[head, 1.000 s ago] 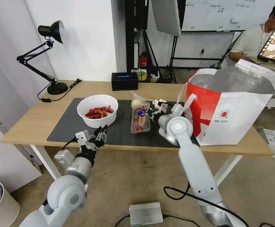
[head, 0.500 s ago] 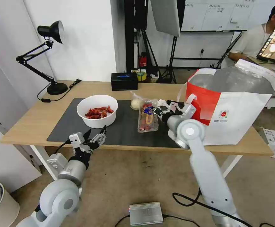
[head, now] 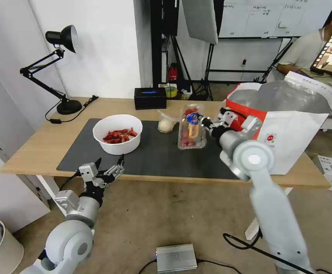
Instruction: Pick up the trash from the table and place it into the takeout bag.
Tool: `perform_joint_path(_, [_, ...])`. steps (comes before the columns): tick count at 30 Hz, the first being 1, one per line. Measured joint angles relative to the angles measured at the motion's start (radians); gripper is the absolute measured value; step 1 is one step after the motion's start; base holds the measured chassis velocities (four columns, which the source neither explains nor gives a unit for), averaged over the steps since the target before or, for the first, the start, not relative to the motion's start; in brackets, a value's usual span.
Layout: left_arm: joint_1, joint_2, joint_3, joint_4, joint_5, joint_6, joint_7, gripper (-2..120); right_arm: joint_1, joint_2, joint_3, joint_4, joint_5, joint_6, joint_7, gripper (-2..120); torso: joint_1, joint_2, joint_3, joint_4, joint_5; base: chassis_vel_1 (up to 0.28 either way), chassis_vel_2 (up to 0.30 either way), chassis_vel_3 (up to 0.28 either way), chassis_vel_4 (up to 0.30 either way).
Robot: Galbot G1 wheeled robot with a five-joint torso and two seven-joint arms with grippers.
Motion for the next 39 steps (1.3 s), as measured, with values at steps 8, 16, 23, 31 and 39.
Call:
perform_joint_path(8, [0.015, -0.014, -0.005, -0.01, 0.007, -0.003, -0.001, 100, -0.009, -0.054, 0.084, 0.086, 0.039, 0.005, 0.0, 0, 0.0, 0.0, 0.0, 0.0, 0.0, 0.0, 0.0, 0.0, 0.0])
perform_joint_path(16, [0.026, -0.019, -0.009, -0.016, 0.009, -0.009, -0.001, 100, -0.022, -0.11, 0.162, 0.111, 0.042, 0.048, -0.032, 0, 0.0, 0.0, 0.0, 0.0, 0.0, 0.0, 0.0, 0.0, 0.0])
perform_joint_path(23, [0.052, -0.04, -0.008, -0.043, 0.026, -0.01, -0.001, 100, -0.065, -0.15, 0.193, 0.13, -0.114, 0.17, -0.142, 0, 0.0, 0.0, 0.0, -0.0001, 0.0, 0.0, 0.0, 0.0, 0.0])
perform_joint_path(31, [0.046, -0.051, 0.01, -0.025, 0.038, -0.015, 0.0, 100, -0.06, -0.152, 0.191, 0.086, -0.239, 0.31, -0.174, 0, 0.0, 0.0, 0.0, 0.0, 0.0, 0.0, 0.0, 0.0, 0.0])
perform_joint_path(39, [0.037, -0.055, 0.021, -0.01, 0.037, -0.017, 0.001, 100, -0.021, -0.144, 0.188, 0.035, -0.251, 0.373, -0.135, 0, 0.0, 0.0, 0.0, 0.0, -0.0001, 0.0, 0.0, 0.0, 0.0])
